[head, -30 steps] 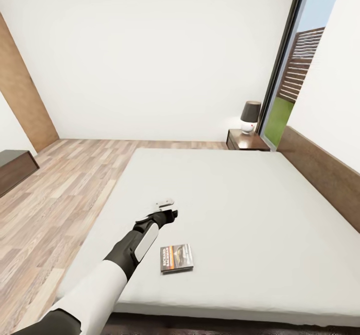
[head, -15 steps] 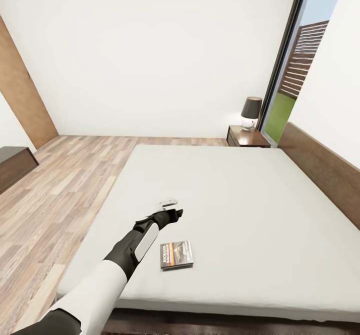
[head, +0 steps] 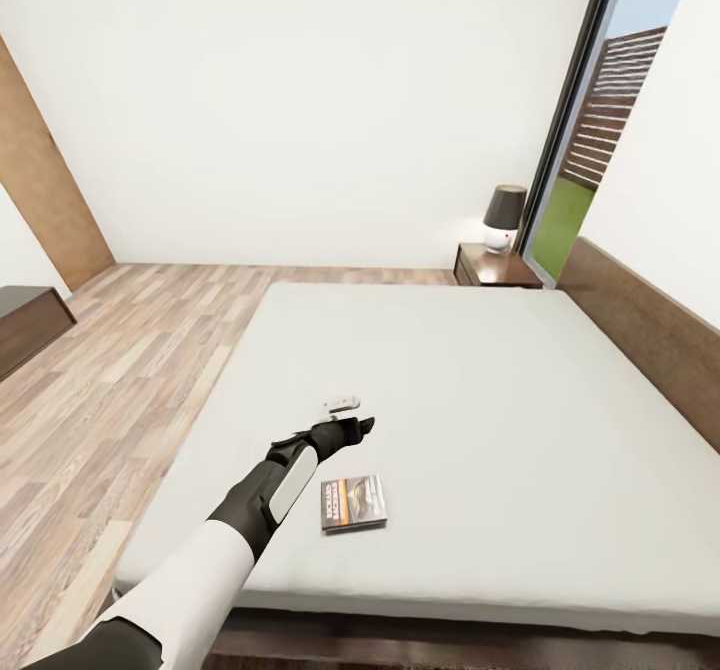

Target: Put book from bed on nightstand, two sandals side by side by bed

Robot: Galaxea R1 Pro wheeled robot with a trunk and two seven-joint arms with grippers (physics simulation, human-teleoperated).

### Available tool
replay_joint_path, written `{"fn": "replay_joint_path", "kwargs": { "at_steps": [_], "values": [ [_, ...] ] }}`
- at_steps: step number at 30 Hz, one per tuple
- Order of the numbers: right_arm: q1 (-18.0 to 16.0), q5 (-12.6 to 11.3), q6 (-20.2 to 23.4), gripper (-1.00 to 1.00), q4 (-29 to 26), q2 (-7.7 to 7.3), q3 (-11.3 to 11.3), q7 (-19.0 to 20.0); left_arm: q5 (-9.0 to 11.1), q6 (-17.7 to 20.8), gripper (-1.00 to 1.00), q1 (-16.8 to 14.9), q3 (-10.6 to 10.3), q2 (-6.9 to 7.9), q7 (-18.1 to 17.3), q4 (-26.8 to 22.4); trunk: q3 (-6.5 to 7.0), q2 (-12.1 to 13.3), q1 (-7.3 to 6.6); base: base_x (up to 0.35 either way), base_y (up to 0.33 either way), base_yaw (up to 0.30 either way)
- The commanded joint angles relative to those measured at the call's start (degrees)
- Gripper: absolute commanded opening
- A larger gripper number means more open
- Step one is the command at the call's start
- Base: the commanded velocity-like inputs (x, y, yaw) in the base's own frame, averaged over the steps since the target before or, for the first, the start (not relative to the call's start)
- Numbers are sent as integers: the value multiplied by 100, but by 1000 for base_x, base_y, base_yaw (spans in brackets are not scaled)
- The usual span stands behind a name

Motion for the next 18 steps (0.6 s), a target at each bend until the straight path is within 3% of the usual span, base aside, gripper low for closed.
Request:
{"fn": "replay_joint_path", "kwargs": {
  "at_steps": [1, 18],
  "values": [
    [-10, -21, 13, 100, 21, -3, -27, 33, 26, 25, 100, -5, 1, 0, -1, -3, -20, -12, 3, 0, 0, 0],
    [-10, -31, 13, 100, 21, -3, -27, 32, 21, 25, 100, -5, 5, 0, -3, -7, -174, -12, 3, 0, 0, 0]
  ]
}}
